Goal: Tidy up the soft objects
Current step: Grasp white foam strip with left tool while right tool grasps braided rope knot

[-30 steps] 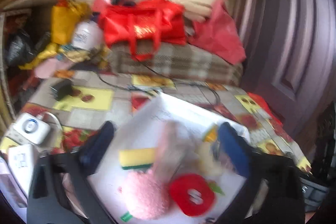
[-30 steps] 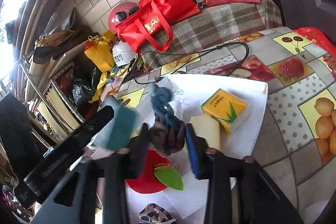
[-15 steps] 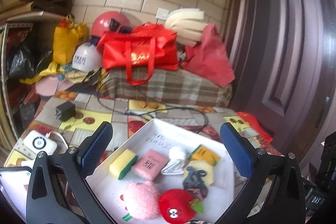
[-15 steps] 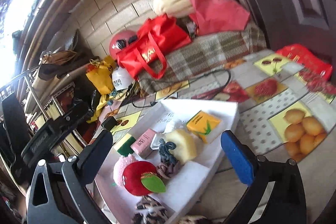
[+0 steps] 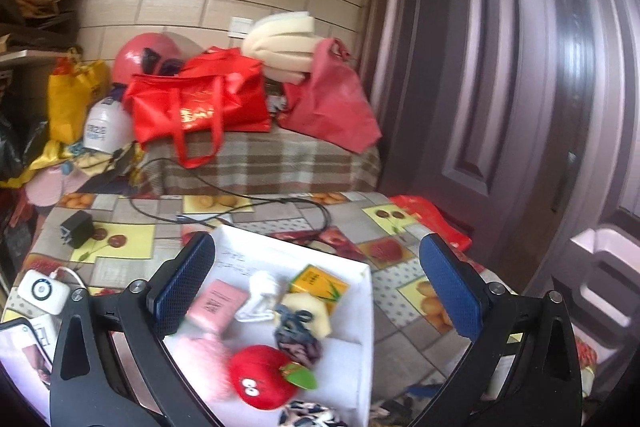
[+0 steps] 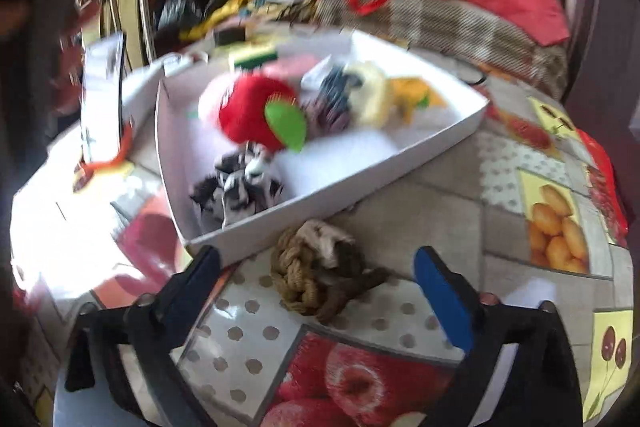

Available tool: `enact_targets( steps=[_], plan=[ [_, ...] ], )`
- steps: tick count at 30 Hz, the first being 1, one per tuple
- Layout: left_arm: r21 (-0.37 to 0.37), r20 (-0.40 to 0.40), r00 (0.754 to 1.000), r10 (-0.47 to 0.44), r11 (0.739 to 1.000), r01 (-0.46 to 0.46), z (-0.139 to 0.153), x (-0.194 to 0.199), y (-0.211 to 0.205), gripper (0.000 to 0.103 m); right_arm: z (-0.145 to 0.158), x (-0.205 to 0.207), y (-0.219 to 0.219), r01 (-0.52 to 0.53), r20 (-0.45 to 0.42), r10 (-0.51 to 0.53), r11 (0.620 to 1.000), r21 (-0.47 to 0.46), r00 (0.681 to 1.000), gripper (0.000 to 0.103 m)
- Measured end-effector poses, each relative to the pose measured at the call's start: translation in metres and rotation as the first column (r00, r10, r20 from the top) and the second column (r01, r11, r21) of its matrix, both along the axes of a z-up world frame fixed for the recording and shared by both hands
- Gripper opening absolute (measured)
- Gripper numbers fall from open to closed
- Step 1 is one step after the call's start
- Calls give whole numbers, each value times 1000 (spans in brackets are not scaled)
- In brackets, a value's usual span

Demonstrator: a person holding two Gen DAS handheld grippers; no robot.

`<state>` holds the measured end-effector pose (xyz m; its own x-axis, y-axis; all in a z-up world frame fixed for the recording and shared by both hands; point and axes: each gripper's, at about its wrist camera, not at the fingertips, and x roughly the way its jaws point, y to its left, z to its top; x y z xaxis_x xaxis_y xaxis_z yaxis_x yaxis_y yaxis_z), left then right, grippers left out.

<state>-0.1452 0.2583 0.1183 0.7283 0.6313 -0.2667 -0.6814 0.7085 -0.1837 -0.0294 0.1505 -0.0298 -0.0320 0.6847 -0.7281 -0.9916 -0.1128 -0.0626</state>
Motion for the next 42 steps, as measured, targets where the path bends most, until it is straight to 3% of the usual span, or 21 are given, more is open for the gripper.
enact_targets(
  steps=[1, 2, 3, 5, 8, 11, 13, 15, 19, 21, 23, 26, 31, 34, 36, 37, 38, 39, 40, 41, 42],
  plan=[
    [0, -1, 1000, -8, 1000, 8, 0, 2, -1, 103, -6, 0, 4, 4, 15, -4, 1000, -22, 1000, 63],
    [-2, -2, 1000, -18, 1000, 18, 0, 4, -2, 103, -11, -1, 6, 10, 28, -9, 999, -39, 1000, 51],
    [-7, -3, 1000, -26, 1000, 26, -1, 5, -2, 103, -11, 1, 4, 7, 15, -6, 1000, -23, 1000, 50],
    [-20, -3, 999, -41, 999, 41, -3, 8, -1, 103, -9, -1, -1, -17, 14, 17, 999, -27, 1000, 36],
    [-33, -6, 999, -51, 998, 51, -6, 10, -1, 103, 0, -1, -20, -43, -19, 43, 999, 3, 999, 30],
    [-42, 7, 999, -42, 998, 42, -8, 10, 0, 103, 28, 28, -53, 40, -136, -23, 992, 118, 990, 30],
    [-68, 24, 999, -49, 996, 50, -11, 13, 0, 103, 50, 64, -76, 163, -221, -115, 963, 216, 968, 31],
    [-108, 24, 997, -76, 991, 79, -18, 21, -3, 103, 66, 105, -97, 325, -304, -232, 896, 303, 924, 31],
    [-234, -27, 982, -188, 956, 176, -44, 63, -30, 103, 65, 164, -118, 545, -441, -381, 767, 340, 812, 31],
    [-309, -65, 972, -226, 931, 196, -59, 85, -48, 103, 54, 179, -122, 607, -489, -419, 723, 329, 765, 31],
    [-352, -89, 955, -284, 906, 237, -73, 103, -66, 102, 46, 187, -122, 636, -531, -427, 708, 307, 732, 31],
    [-363, -144, 936, -323, 897, 254, -90, 126, -96, 102, 42, 192, -130, 654, -550, -435, 695, 299, 713, 31],
    [-383, -243, 906, -346, 892, 238, -117, 164, -122, 102, 46, 193, -141, 661, -566, -420, 673, 330, 710, 31],
    [-371, -327, 885, -333, 906, 204, -133, 182, -129, 102, 45, 196, -140, 659, -575, -410, 676, 330, 708, 31],
    [-363, -347, 875, -338, 909, 207, -141, 187, -123, 88, 45, 196, -138, 652, -578, -401, 683, 328, 710, 31],
    [-362, -349, 866, -358, 904, 228, -145, 189, -122, 63, 45, 196, -138, 651, -578, -400, 684, 328, 712, 31],
    [-374, -356, 855, -378, 896, 240, -149, 187, -119, 51, 45, 195, -137, 648, -575, -398, 686, 330, 715, 31],
    [-395, -338, 852, -401, 882, 258, -152, 184, -115, 49, 45, 194, -138, 646, -571, -398, 686, 334, 718, 31],
    [-395, -325, 849, -416, 876, 277, -150, 182, -114, 30, 46, 193, -138, 646, -567, -399, 684, 338, 720, 31],
    [-386, -322, 844, -429, 873, 297, -148, 179, -115, 21, 46, 192, -139, 644, -564, -398, 684, 342, 723, 31],
    [-362, -325, 844, -426, 881, 306, -145, 176, -116, 21, 47, 191, -139, 644, -563, -398, 683, 345, 724, 31]
  ],
)
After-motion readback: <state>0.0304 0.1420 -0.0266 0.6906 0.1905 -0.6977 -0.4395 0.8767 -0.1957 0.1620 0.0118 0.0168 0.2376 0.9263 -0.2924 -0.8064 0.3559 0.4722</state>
